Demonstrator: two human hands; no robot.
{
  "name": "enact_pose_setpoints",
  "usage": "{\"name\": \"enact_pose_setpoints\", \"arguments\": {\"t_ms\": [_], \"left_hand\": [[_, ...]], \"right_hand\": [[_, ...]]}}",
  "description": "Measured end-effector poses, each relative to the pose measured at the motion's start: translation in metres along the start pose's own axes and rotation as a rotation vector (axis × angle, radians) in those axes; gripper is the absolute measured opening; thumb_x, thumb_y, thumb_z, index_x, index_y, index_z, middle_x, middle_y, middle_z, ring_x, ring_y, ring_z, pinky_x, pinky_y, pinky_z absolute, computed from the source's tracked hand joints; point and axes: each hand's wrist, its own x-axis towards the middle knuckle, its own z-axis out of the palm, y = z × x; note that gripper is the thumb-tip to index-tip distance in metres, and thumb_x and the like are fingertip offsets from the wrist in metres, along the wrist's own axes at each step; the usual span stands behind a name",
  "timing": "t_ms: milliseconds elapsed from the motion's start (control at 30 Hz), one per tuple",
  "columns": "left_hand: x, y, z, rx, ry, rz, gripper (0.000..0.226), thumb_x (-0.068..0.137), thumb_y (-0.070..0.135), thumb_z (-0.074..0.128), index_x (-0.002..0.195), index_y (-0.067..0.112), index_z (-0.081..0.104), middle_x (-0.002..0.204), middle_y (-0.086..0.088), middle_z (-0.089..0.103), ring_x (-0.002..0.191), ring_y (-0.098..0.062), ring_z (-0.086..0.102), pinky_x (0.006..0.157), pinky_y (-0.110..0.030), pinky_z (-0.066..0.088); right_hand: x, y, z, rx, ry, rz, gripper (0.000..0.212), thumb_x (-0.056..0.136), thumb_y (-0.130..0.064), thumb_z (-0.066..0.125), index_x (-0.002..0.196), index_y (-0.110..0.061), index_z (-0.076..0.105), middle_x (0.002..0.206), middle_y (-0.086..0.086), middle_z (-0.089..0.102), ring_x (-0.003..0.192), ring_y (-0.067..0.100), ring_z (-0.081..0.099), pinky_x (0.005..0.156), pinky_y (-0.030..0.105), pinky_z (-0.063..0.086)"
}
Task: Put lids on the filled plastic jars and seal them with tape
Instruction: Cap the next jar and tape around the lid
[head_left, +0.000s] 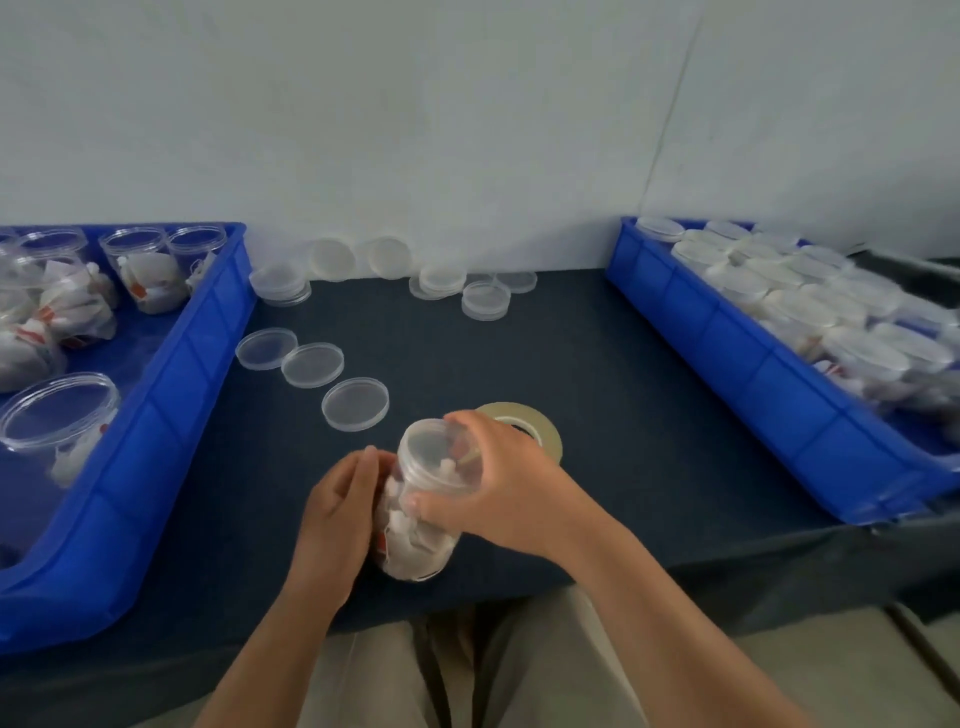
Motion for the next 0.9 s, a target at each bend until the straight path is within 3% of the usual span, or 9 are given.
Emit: {"name": "enact_pose_setpoints", "arguments": {"t_ms": [67,267,400,467,600,667,767,833,900], "left_hand": [[0.001,-0.005,0.001,0.019,-0.032,0.009,0.036,0.111,0.042,0.041,0.096,0.048,0.074,0.098,0.014,0.077,0.089,-0.001,0.071,0.080,-0.035,0.054],[0.004,-0.011,0.005,-0.020,-0.015,0.011,0.048,0.111,0.051,0.035,0.101,0.027,0.076,0.099,0.008,0.078,0.088,-0.005,0.071,0.089,-0.044,0.054],[0.007,-0.014,0.004,-0.042,-0.035,0.032,0.048,0.102,0.069,0.038,0.097,0.039,0.076,0.100,0.008,0.078,0.089,-0.007,0.072,0.087,-0.045,0.055],[0.006,-0.014,0.004,-0.025,-0.050,0.050,0.047,0.092,0.076,0.038,0.095,0.046,0.074,0.100,0.009,0.078,0.089,-0.007,0.072,0.084,-0.043,0.054],[0.005,-0.012,0.005,0.011,-0.063,0.087,0.049,0.088,0.077,0.038,0.097,0.047,0.074,0.099,0.009,0.078,0.089,-0.007,0.072,0.082,-0.042,0.053],[0.004,-0.011,0.006,0.015,-0.057,0.091,0.043,0.095,0.073,0.041,0.099,0.046,0.075,0.099,0.009,0.078,0.089,-0.006,0.072,0.083,-0.044,0.054],[0.004,-0.009,0.006,0.024,-0.049,0.092,0.036,0.103,0.058,0.043,0.098,0.045,0.075,0.097,0.009,0.078,0.086,-0.006,0.072,0.084,-0.046,0.055],[0.003,-0.007,0.007,0.023,-0.049,0.096,0.037,0.099,0.055,0.042,0.096,0.043,0.076,0.097,0.008,0.078,0.085,-0.006,0.072,0.082,-0.042,0.054],[0.001,-0.006,0.008,0.030,-0.053,0.106,0.036,0.100,0.052,0.042,0.095,0.042,0.076,0.097,0.007,0.078,0.085,-0.006,0.071,0.078,-0.036,0.056]], "right_hand": [[-0.003,0.001,-0.020,-0.049,0.084,-0.016,0.074,0.063,-0.084,0.074,0.124,-0.052,0.047,0.108,-0.034,0.056,0.097,-0.008,0.058,0.072,0.018,0.049],[-0.008,0.012,-0.136,-0.343,0.395,-0.063,0.090,0.060,-0.094,0.067,0.133,-0.043,0.052,0.111,-0.029,0.058,0.096,-0.015,0.055,0.072,0.013,0.039],[-0.020,0.044,-0.234,-0.382,0.576,0.123,0.085,0.064,-0.085,0.068,0.134,-0.039,0.052,0.111,-0.023,0.062,0.094,-0.003,0.058,0.075,0.023,0.040],[-0.024,0.069,-0.276,-0.416,0.615,0.250,0.092,0.067,-0.081,0.070,0.142,-0.032,0.049,0.127,-0.009,0.063,0.104,0.015,0.059,0.083,0.034,0.041],[-0.031,0.119,-0.322,-0.463,0.657,0.421,0.098,0.076,-0.074,0.075,0.149,-0.016,0.046,0.144,0.007,0.059,0.126,0.032,0.057,0.089,0.040,0.041],[-0.033,0.138,-0.329,-0.473,0.659,0.480,0.091,0.082,-0.069,0.074,0.147,-0.012,0.048,0.140,0.012,0.060,0.121,0.036,0.058,0.085,0.040,0.043],[-0.034,0.159,-0.341,-0.491,0.660,0.515,0.072,0.084,-0.060,0.070,0.132,-0.008,0.056,0.116,0.012,0.064,0.099,0.033,0.061,0.081,0.045,0.051],[-0.034,0.171,-0.350,-0.484,0.646,0.535,0.071,0.082,-0.062,0.069,0.128,-0.009,0.058,0.111,0.012,0.063,0.099,0.035,0.064,0.087,0.049,0.054],[-0.034,0.181,-0.355,-0.497,0.596,0.547,0.075,0.083,-0.061,0.074,0.136,-0.011,0.057,0.114,0.009,0.062,0.104,0.033,0.061,0.085,0.042,0.048]]}}
